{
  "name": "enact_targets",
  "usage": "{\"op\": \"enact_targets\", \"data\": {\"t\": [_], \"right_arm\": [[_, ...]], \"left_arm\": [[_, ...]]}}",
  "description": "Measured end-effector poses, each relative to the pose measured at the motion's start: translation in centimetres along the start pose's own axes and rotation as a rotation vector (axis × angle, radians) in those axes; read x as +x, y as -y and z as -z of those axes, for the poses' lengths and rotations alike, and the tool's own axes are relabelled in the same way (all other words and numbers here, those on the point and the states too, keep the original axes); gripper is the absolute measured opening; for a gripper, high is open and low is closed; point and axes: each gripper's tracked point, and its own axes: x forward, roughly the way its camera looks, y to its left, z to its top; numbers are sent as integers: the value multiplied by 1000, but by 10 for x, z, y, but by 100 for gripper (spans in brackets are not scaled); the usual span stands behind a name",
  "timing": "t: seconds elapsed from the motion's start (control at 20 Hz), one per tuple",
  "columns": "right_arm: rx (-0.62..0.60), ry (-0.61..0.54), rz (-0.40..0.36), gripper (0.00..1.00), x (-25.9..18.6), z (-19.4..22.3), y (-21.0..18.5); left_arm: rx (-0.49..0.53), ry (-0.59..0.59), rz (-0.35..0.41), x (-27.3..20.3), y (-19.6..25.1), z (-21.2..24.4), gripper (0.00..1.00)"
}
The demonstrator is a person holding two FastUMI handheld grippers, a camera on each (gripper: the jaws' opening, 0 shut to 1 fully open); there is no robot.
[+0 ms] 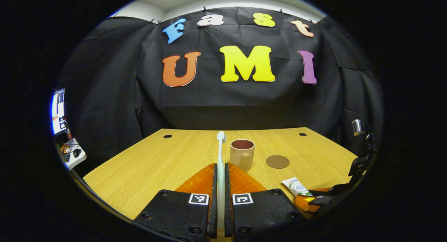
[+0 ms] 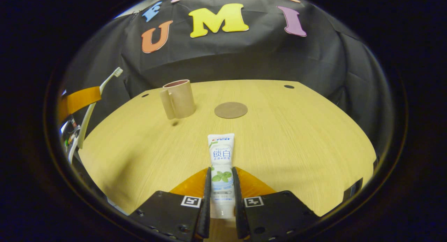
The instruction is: Put the toothbrush and toothpaste on the desktop into the cup, then pick up the cup and place it on the coaster on the desktop.
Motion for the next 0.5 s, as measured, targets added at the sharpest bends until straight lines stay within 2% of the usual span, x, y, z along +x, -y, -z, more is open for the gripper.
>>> {"op": "enact_targets", "data": {"t": [0.05,0.15,0.3,0.5], "right_arm": [[12,21,-10,32,-2,-4,-1],[20,71,-26,30,-5,-17,-2],[-24,199,-7,30,-15,-53,4],[-63,306,-14,29,-29,-91,1]], "left_arm": [[2,10,4,1,-1,-2,11],[4,31,6,2,-4,-6,11],[-16,45,23,29,2,-21,11],[-28,88,39,52,8,-47,11]]}}
